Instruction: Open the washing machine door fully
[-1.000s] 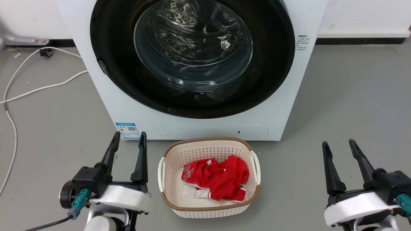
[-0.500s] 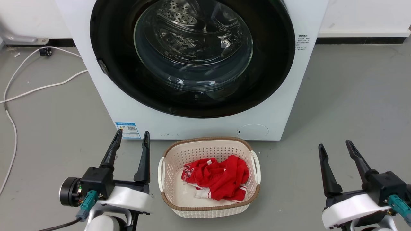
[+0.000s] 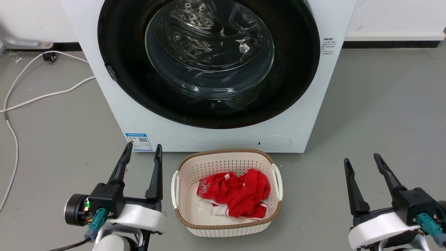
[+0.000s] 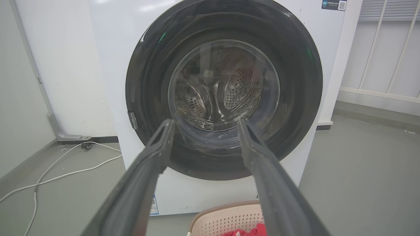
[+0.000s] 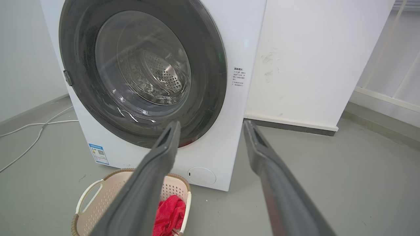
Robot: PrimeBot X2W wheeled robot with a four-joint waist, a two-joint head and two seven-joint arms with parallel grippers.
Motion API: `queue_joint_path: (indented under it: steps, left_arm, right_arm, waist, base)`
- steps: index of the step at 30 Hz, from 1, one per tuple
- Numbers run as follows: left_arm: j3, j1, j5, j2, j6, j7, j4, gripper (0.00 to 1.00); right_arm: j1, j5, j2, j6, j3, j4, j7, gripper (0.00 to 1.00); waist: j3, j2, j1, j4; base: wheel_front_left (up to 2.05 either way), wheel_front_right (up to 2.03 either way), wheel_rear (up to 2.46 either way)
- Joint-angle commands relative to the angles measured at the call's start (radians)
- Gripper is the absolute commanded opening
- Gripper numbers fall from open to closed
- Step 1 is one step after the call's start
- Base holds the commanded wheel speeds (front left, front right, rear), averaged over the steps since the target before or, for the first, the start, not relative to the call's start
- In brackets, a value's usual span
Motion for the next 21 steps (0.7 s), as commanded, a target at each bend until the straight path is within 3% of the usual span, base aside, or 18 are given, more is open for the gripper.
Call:
queue_joint_path:
  steps: [1,9,10,11,12,21]
  left_arm:
    - [0.003,0.005,-0.008,-0.001,-0.001,-0.007,0.002,1.00]
    - [0.008,0.004,-0.012,-0.003,-0.003,-0.006,0.010,1.00]
    - [0.009,0.005,-0.012,-0.003,-0.003,-0.006,0.010,1.00]
    - [0.009,0.005,-0.011,-0.003,-0.004,-0.006,0.010,1.00]
    - [0.010,0.005,-0.011,-0.004,-0.004,-0.006,0.009,1.00]
    - [0.014,0.007,-0.012,-0.005,0.001,-0.006,0.005,1.00]
  right_arm:
    - [0.010,0.005,0.000,0.000,0.000,0.002,-0.002,1.00]
    - [0.007,0.019,0.000,0.000,0.001,0.009,-0.003,1.00]
    - [0.007,0.024,0.000,0.000,0.001,0.010,-0.002,0.49]
    - [0.006,0.025,0.000,0.000,0.002,0.011,-0.003,0.28]
    - [0.005,0.027,0.000,0.000,0.005,0.011,-0.007,0.00]
    - [-0.010,0.132,0.000,0.000,0.013,0.008,-0.046,0.00]
  waist:
    - [0.000,0.0000,0.0000,0.000]
    - [-0.001,0.0000,0.0000,-0.002]
    - [-0.001,0.0000,0.0000,-0.003]
    - [-0.001,0.0000,0.0000,-0.003]
    - [-0.001,0.0000,0.0000,-0.003]
    - [0.002,0.0000,0.0000,-0.006]
  base:
    - [0.00,0.00,0.00]
    - [0.00,0.00,0.00]
    - [0.00,0.00,0.00]
    - [0.00,0.00,0.00]
    - [0.00,0.00,0.00]
    - [0.00,0.00,0.00]
